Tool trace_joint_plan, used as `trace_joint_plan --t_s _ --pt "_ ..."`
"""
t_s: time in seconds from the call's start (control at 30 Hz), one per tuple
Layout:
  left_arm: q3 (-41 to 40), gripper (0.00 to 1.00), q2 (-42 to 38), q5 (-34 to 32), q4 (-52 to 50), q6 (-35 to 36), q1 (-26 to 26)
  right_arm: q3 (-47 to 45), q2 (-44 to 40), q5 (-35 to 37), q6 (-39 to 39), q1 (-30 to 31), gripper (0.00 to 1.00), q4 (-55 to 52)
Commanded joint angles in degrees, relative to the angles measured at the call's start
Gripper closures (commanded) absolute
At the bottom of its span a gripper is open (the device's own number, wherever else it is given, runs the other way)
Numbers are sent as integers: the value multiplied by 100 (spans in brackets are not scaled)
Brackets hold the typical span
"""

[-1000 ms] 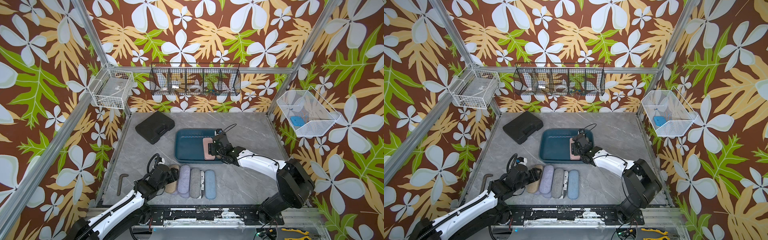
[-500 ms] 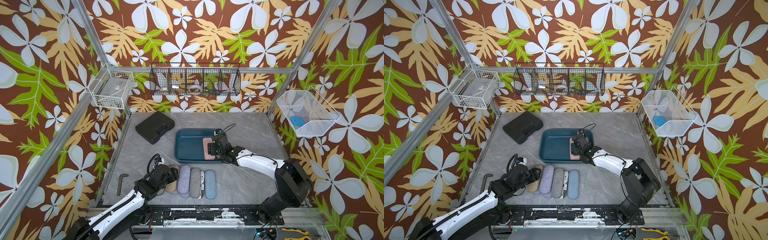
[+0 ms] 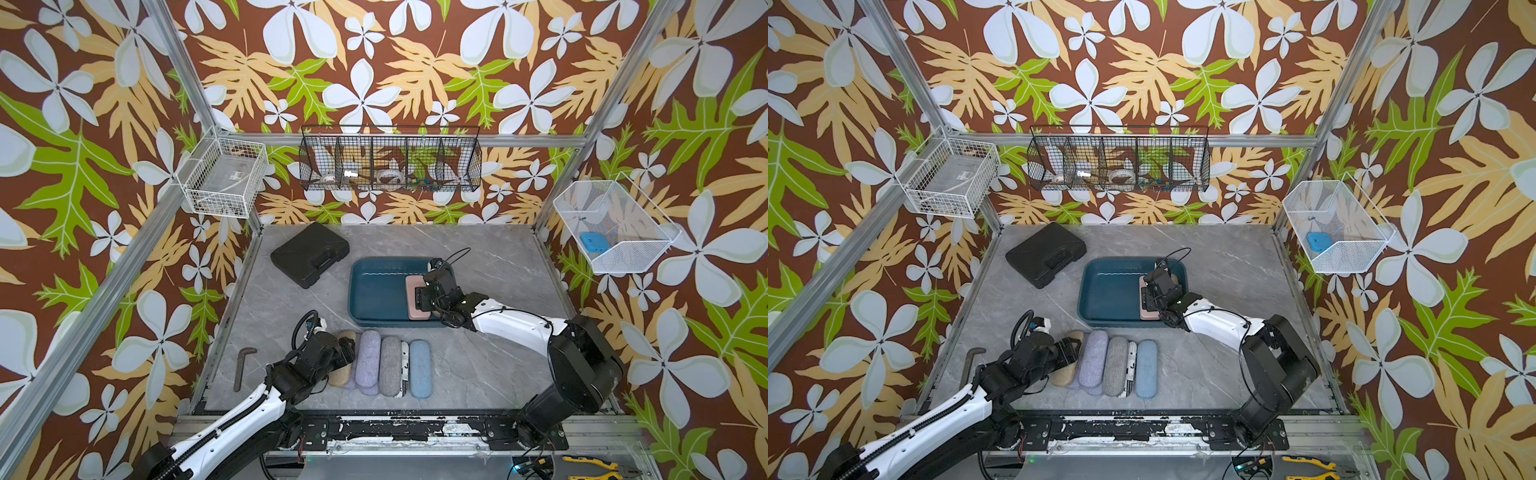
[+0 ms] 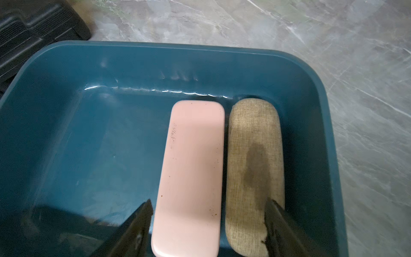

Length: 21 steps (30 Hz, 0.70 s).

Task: Put the glasses cases into the storage boxes
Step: Pick up the glasses case.

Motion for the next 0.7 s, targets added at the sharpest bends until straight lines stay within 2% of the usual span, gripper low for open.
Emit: trace_joint_plan --t_s 0.0,0.67 --pt "20 21 -16 -76 -212 -35 -20 40 39 -4 56 3 22 36" --pt "6 20 189 -506 -109 -217 -433 56 158 -74 29 -49 22 97"
